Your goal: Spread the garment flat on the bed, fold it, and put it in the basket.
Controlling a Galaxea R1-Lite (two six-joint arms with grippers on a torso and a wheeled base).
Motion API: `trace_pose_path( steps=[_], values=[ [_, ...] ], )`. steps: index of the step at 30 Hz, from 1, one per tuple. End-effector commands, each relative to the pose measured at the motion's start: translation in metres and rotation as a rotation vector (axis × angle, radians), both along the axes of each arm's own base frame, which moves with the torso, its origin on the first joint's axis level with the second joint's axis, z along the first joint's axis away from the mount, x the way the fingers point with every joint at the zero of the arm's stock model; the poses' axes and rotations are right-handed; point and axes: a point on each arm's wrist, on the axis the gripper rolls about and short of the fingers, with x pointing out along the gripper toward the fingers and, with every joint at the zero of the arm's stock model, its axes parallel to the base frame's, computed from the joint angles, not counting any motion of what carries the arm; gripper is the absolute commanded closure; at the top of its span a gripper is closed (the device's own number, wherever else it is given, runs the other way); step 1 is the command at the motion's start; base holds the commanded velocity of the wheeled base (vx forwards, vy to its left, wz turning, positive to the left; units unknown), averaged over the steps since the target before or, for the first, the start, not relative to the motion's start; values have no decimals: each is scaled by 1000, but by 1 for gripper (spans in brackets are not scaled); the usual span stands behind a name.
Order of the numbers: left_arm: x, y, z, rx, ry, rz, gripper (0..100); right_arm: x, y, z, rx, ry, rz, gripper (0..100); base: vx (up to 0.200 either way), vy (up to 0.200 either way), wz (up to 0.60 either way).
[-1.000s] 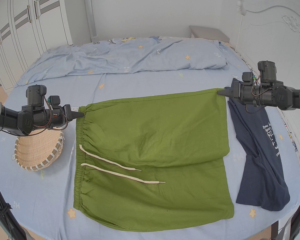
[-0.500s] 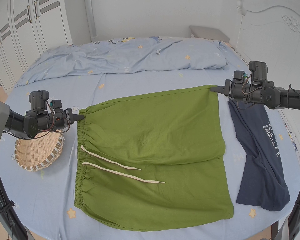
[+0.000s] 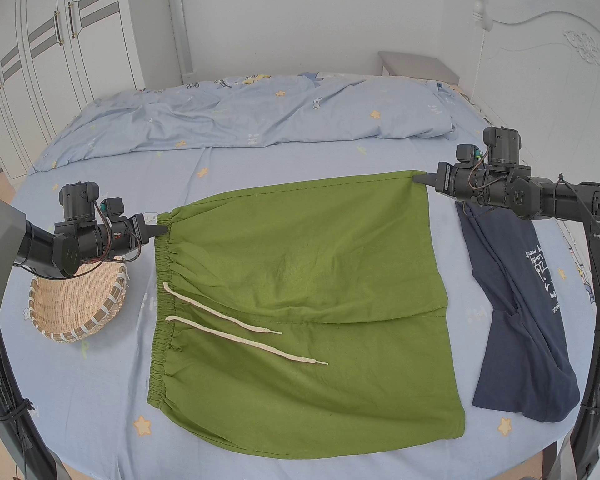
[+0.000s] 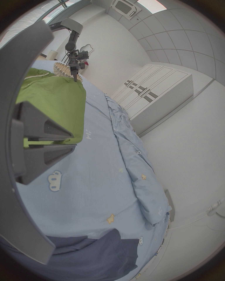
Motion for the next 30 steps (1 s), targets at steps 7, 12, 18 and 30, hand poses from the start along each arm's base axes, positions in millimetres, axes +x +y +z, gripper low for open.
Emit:
trace_pose_path(
  steps=[7, 12, 18, 30],
  values=[
    [7, 1, -9, -26, 9, 16, 100, 17, 7, -16, -4, 14, -7, 0, 0, 0, 0],
    [11, 1, -15, -26, 13, 12, 0, 20, 9, -24, -4, 29, -11, 0, 0, 0, 0],
    [10, -1, -12, -25, 7, 9, 0, 18, 2, -22, -2, 35, -26, 0, 0, 0, 0],
    [-76, -19, 30, -34, 13, 17, 0, -88, -25, 4, -14, 203, -83, 0, 0, 0, 0]
  ],
)
